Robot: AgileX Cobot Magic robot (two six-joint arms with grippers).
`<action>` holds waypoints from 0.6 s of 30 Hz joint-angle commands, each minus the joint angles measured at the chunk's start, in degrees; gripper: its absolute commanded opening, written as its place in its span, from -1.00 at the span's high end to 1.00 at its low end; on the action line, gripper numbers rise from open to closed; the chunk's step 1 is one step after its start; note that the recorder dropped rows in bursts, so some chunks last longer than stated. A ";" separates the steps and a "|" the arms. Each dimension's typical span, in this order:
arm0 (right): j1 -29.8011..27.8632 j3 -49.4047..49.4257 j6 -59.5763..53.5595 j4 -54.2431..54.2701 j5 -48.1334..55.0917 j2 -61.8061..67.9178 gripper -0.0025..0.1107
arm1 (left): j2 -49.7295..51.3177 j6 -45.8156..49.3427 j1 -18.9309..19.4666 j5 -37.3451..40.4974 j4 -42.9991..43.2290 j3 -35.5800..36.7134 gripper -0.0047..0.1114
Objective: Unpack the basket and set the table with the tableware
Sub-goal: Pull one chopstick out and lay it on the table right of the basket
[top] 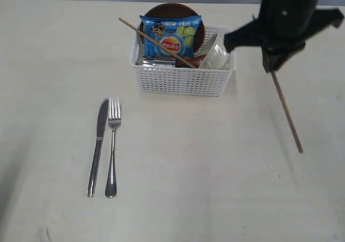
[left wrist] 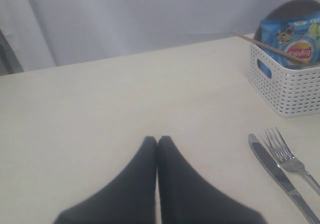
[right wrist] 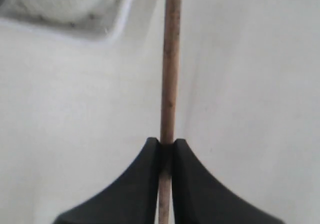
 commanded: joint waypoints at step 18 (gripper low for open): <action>-6.85 21.65 -8.21 14.52 -23.08 6.88 0.96 | -0.22 -0.02 0.14 -0.03 -0.49 0.16 0.92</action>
